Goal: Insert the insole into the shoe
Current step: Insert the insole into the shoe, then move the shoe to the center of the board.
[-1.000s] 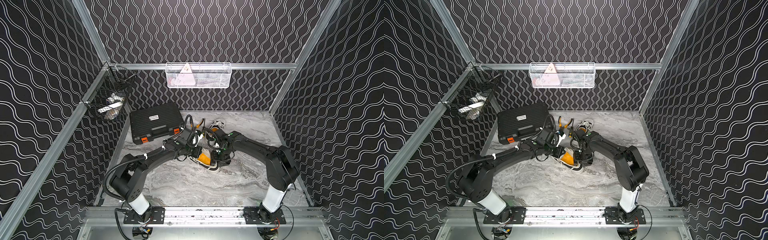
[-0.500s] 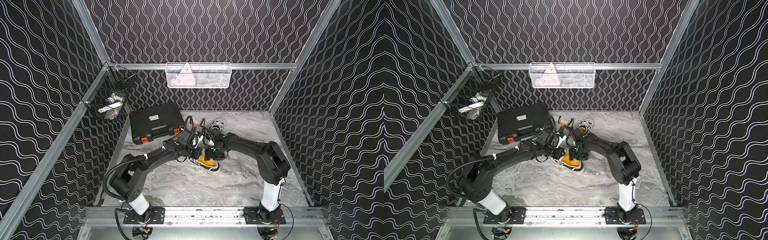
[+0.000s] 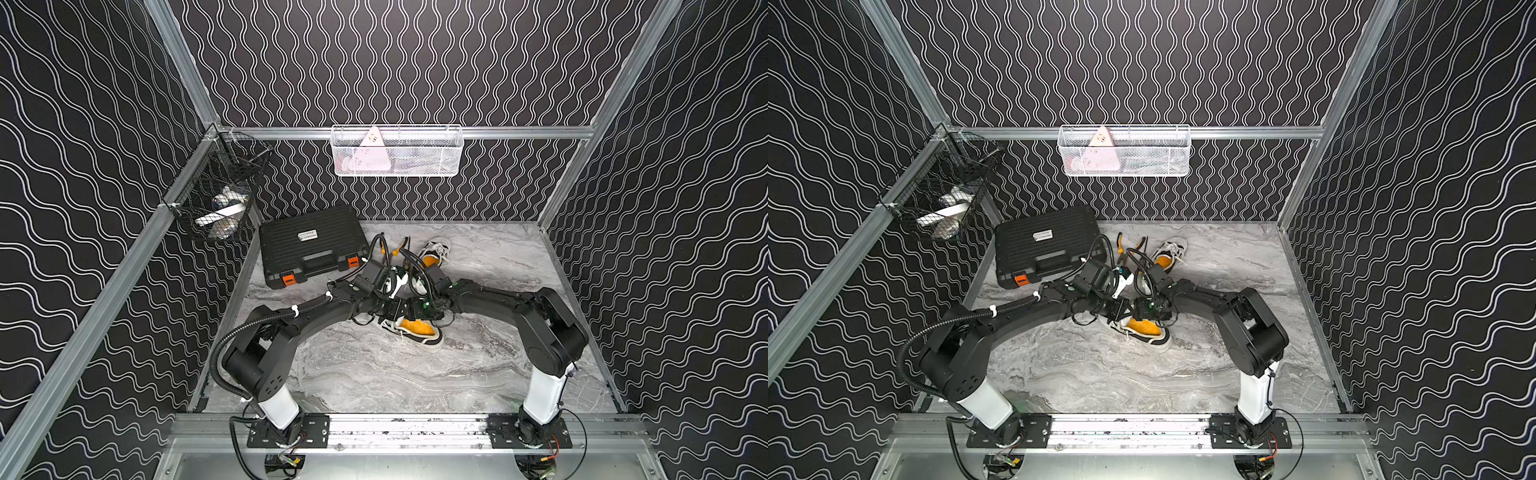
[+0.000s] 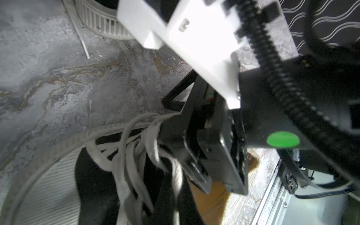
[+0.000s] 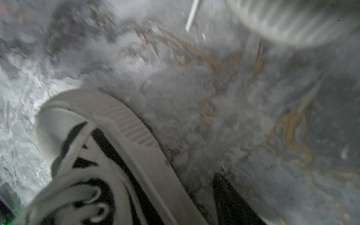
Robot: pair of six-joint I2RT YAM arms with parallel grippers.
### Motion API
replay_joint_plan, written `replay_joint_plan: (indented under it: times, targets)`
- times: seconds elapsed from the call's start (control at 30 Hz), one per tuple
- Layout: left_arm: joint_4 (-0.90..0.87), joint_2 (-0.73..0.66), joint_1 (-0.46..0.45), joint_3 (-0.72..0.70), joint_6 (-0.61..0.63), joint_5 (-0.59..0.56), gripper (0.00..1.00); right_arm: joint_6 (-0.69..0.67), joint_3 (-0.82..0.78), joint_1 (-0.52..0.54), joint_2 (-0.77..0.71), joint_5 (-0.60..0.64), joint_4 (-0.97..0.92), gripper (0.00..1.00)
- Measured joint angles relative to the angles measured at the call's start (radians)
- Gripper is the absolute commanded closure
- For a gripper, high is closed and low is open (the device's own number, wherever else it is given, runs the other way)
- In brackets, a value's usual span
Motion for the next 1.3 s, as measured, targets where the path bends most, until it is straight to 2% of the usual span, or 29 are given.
replay_joint_plan:
  times: [0.2, 0.33, 0.4, 0.43, 0.5, 0.63, 0.7, 0.77, 0.87, 0.93, 1.0, 1.03, 1.3]
  targets:
    - [0.014, -0.013, 0.009, -0.013, -0.002, 0.005, 1.00, 0.056, -0.048, 0.037, -0.069, 0.106, 0.029, 0.47]
    - [0.016, -0.016, 0.018, -0.011, -0.002, -0.002, 1.00, 0.060, -0.077, 0.039, -0.186, 0.144, 0.010, 0.65]
    - [0.007, -0.013, 0.020, 0.002, -0.002, -0.008, 0.93, 0.067, -0.114, 0.039, -0.244, 0.151, 0.010, 0.74]
    - [0.002, -0.006, 0.020, 0.014, -0.002, -0.009, 0.91, 0.078, -0.145, 0.039, -0.272, 0.152, 0.012, 0.75]
    - [-0.013, 0.011, 0.008, 0.041, 0.002, -0.017, 0.89, 0.102, -0.205, 0.039, -0.305, 0.151, 0.019, 0.72]
    - [-0.029, 0.020, -0.029, 0.076, 0.015, -0.042, 0.89, 0.138, -0.266, 0.039, -0.314, 0.144, 0.032, 0.56]
    - [-0.040, 0.020, -0.031, 0.080, 0.021, -0.046, 0.89, 0.138, -0.265, 0.039, -0.309, 0.144, 0.042, 0.56]
    - [-0.055, 0.020, -0.029, 0.081, 0.022, -0.047, 0.87, 0.133, -0.259, 0.039, -0.294, 0.145, 0.050, 0.66]
    - [-0.066, 0.019, -0.030, 0.085, 0.024, -0.058, 0.79, 0.115, -0.233, 0.039, -0.259, 0.152, 0.047, 0.81]
    - [-0.073, 0.008, -0.031, 0.086, 0.025, -0.068, 0.66, 0.103, -0.209, 0.040, -0.245, 0.148, 0.044, 0.89]
    - [-0.086, -0.008, -0.031, 0.093, 0.024, -0.080, 0.49, 0.100, -0.204, 0.041, -0.251, 0.145, 0.039, 0.92]
    - [-0.090, -0.018, -0.031, 0.097, 0.024, -0.087, 0.44, 0.102, -0.205, 0.041, -0.262, 0.143, 0.027, 0.93]
    - [-0.107, -0.114, -0.011, 0.106, -0.023, -0.069, 0.30, 0.152, -0.293, -0.004, -0.480, 0.134, -0.104, 0.96]
